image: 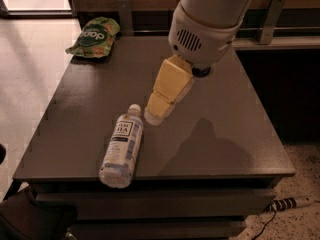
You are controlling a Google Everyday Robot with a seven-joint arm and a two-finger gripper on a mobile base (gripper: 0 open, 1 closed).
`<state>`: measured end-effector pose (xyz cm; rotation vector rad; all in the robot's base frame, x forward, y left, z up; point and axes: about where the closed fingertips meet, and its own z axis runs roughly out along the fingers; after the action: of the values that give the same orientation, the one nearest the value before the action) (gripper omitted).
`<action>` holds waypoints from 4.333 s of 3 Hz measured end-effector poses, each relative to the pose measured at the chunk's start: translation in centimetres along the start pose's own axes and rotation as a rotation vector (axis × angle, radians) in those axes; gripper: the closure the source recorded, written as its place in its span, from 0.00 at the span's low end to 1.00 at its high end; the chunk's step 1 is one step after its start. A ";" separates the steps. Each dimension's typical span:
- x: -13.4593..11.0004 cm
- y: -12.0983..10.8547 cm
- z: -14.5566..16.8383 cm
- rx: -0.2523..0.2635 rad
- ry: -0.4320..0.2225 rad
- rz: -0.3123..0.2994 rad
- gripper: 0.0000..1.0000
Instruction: Move blue plastic bottle near green rice chip bag
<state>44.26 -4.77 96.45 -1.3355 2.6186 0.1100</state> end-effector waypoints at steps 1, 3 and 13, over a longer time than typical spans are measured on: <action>0.1 0.4 0.0 0.003 0.022 0.095 0.00; -0.7 -1.2 1.7 -0.103 0.010 0.234 0.00; -6.3 6.1 15.7 0.143 0.004 1.073 0.49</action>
Offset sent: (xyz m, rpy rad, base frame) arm 0.0138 -0.0134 -0.0066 0.0910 0.1088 -0.1975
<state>45.16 6.29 82.28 0.2138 2.9413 0.0641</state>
